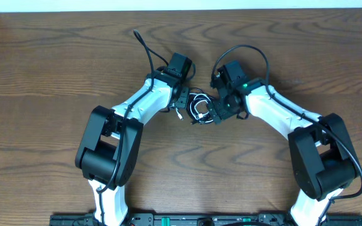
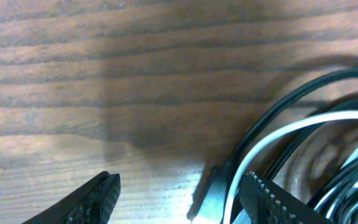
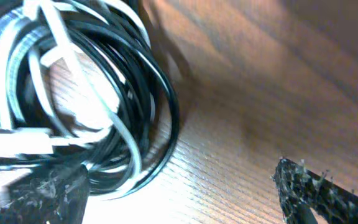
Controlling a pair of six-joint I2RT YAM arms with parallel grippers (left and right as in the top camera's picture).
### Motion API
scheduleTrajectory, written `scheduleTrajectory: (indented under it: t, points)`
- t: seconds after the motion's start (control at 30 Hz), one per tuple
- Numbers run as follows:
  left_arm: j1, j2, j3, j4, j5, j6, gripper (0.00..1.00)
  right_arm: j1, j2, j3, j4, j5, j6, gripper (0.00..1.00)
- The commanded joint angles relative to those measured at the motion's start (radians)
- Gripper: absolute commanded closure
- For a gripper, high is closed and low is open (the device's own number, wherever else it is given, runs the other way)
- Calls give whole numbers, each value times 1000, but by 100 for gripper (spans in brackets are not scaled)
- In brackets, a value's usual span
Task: Untangle cables
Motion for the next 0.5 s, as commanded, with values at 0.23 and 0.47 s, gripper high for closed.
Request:
scheduleTrajectory:
  t: [0.23, 0.47]
  points:
    - [0, -107, 69, -76, 133, 10, 41, -5, 7, 75, -86, -44, -3, 9]
    - [-12, -79, 34, -91, 261, -20, 43, -63, 7, 75, -106, -229, -5, 12]
